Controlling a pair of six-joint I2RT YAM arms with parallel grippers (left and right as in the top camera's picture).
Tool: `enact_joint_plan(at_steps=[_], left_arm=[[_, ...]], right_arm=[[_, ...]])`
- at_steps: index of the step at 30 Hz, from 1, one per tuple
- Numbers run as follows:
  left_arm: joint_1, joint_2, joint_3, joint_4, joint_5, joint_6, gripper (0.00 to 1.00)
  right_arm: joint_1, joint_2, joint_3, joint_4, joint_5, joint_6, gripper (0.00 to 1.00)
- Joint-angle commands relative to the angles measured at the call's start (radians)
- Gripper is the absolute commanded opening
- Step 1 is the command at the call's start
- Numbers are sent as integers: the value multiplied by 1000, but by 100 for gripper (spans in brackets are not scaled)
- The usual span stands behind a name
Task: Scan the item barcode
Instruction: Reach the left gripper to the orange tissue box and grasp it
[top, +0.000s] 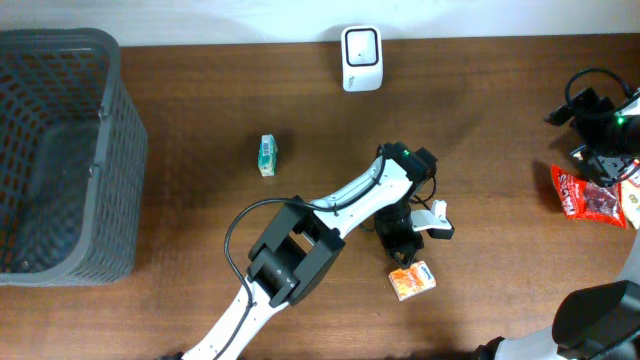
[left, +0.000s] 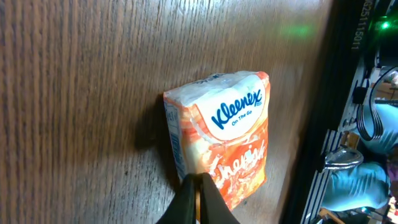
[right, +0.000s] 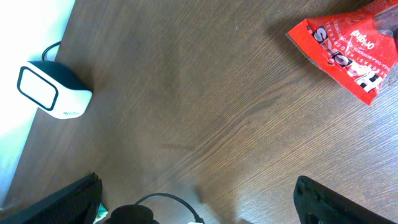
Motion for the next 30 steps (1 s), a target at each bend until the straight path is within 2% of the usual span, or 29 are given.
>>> enact_joint_plan(at_steps=[1,2,3,5,6,8,10,13,14,17,20,21,24,25,27,28,30], left_arm=[[1,-8,-10,-31,18,-10,36],[0,-8,-10,-39,21,-11,61],[0,-8,-10,-48,44,-10,78],[0,-8,-10,-68,88,-10,88],[0,-8,-10,-72,89,-10,88],[0,-8,-11,-69,90,-10,84],[-4,-8,-15,-55,89,-47,75],[-16,-8,-31,21,81,-193,73],[-25,-8,-43,55,53,-253,69],[-55,-6,-61,114,-97,-421,66],[-80,-4,-66,133,-145,-444,54],[-85,-4,-66,135,-153,-444,44],[-86,-4,-85,136,-197,-460,42],[-86,-4,-99,140,-196,-460,34],[-84,-4,-101,147,-206,-460,8],[-83,-5,-98,146,-235,-475,0],[-72,-5,-75,123,-320,-517,0]], right_arm=[[2,3,-2,-1,-4,-4,98],[2,3,-2,-1,-4,-4,98],[2,3,-2,-1,-4,-4,99],[2,3,-2,-1,-4,-4,98],[2,3,-2,-1,-4,-4,98],[2,3,-2,-1,-4,-4,98],[2,3,-2,-1,-4,-4,98],[2,3,-2,-1,-4,-4,98],[2,3,-2,-1,-4,-4,98],[2,3,-2,-1,-4,-4,98],[2,3,-2,-1,-4,-4,98],[2,3,-2,-1,-4,-4,98],[2,3,-2,-1,-4,-4,98],[2,3,-2,-1,-4,-4,98],[2,3,-2,-1,-4,-4,98],[2,3,-2,-1,-4,-4,98],[2,3,-2,-1,-4,-4,98]])
